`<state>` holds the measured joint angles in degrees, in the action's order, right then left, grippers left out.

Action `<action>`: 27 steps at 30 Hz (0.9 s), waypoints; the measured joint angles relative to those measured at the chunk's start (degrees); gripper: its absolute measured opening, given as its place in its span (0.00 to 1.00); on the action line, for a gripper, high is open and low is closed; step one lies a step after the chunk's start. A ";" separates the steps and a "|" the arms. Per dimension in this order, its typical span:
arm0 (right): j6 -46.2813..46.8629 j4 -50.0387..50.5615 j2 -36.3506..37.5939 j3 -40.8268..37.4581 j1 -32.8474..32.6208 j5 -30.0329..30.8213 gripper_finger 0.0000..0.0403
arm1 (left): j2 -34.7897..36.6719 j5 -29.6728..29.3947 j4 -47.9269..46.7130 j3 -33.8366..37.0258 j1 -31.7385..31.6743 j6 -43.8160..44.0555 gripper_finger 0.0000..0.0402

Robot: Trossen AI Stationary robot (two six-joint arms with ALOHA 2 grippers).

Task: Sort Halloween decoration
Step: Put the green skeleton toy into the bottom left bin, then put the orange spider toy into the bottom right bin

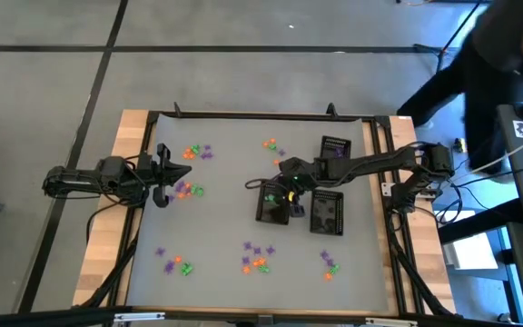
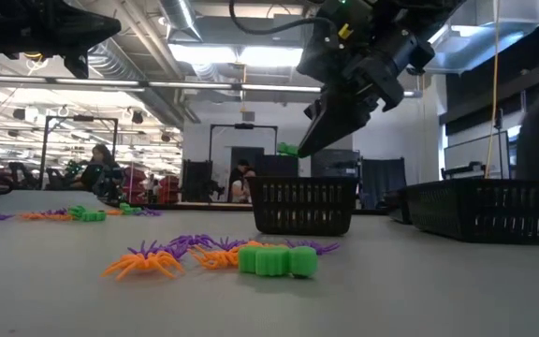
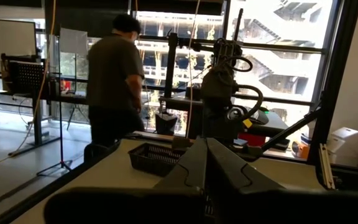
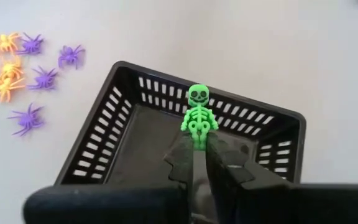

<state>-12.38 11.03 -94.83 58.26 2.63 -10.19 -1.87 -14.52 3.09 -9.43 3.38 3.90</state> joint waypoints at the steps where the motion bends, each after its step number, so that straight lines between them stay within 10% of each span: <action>1: 0.00 0.10 0.00 0.00 0.00 0.04 0.12 | 0.00 0.01 0.00 0.00 0.00 0.00 0.00; 9: -0.03 0.59 0.00 0.00 0.00 0.45 0.34 | 0.00 0.02 -0.02 0.00 0.00 0.00 0.00; 18: 1.18 -1.05 0.02 0.04 2.00 15.09 0.43 | 0.00 0.00 -0.01 0.00 0.00 0.00 0.00; 27: 4.57 -1.37 0.06 0.03 10.61 1.64 0.43 | 0.00 0.00 0.00 0.00 0.00 0.00 0.00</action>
<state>-7.81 9.66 -94.77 58.29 13.24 -8.55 -1.87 -14.52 3.09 -9.43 3.38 3.90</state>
